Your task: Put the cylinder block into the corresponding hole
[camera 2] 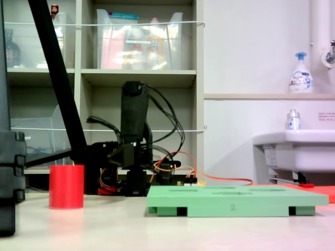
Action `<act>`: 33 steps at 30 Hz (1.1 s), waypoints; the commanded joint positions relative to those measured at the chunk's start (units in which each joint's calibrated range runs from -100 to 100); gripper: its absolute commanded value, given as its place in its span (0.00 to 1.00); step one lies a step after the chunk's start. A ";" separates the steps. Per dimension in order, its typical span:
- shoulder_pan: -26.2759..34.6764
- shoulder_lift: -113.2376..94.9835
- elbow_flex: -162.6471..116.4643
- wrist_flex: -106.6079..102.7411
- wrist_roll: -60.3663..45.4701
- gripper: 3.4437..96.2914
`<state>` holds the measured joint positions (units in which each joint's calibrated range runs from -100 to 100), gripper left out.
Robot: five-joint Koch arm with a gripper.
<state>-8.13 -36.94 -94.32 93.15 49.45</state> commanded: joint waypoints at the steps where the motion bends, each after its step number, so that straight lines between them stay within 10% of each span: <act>1: -0.73 7.19 4.69 6.85 0.59 0.99; 20: -3.71 44.34 35.89 6.85 1.71 0.98; 33: -3.96 47.69 38.58 6.85 1.76 0.45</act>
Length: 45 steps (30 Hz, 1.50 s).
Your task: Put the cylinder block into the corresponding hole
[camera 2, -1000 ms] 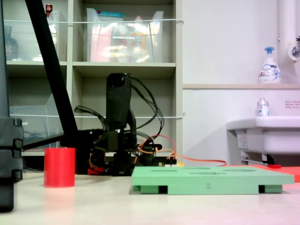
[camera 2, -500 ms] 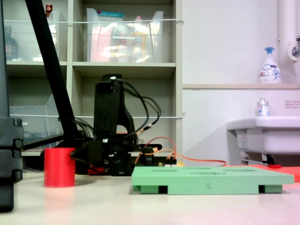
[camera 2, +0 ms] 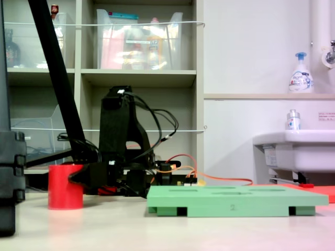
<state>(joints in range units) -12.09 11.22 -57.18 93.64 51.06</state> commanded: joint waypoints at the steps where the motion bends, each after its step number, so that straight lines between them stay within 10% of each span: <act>1: 0.05 -0.60 1.45 6.36 0.15 0.44; 14: 0.68 -8.14 -0.35 5.21 0.29 0.35; 25: 5.13 -58.70 -1.45 -30.61 0.24 0.30; 45: 30.72 -83.98 -15.40 -33.79 -0.73 0.30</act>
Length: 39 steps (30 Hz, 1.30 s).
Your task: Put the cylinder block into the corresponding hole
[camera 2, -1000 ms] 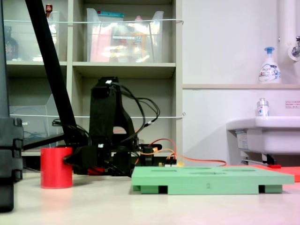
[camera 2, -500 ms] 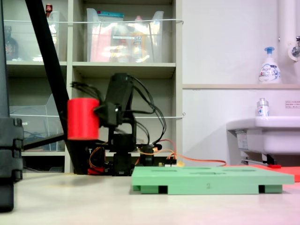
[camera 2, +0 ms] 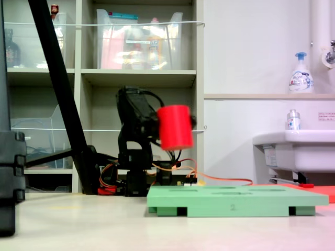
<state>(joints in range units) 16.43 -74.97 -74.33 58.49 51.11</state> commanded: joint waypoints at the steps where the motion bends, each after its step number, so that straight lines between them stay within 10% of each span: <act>1: 3.08 3.46 1.74 1.55 -0.83 0.30; 39: 11.62 43.68 10.82 12.04 -1.66 0.32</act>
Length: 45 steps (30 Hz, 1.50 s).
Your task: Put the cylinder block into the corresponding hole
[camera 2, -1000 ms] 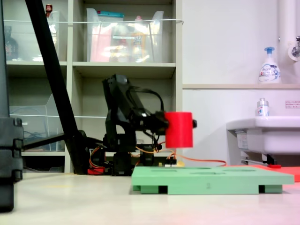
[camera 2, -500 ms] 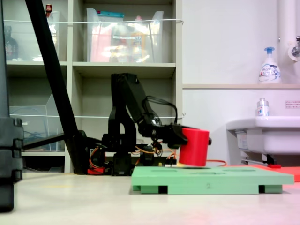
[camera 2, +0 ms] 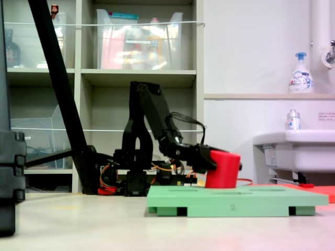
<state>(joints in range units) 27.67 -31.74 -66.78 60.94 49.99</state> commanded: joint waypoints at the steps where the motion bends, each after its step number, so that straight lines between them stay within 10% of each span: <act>1: 0.44 1.15 3.27 9.98 -0.59 0.33; 26: 0.24 7.16 -11.48 23.17 -2.15 0.65; 29: 0.59 -0.39 -13.68 23.56 -2.15 0.83; 37: -0.44 -47.17 -19.66 12.39 -2.15 0.83; 41: -4.40 -68.26 -11.58 -21.70 -5.42 0.50; 45: -10.70 -68.26 -3.91 -24.59 -15.87 0.48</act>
<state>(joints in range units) 19.71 -99.32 -74.42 35.19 39.63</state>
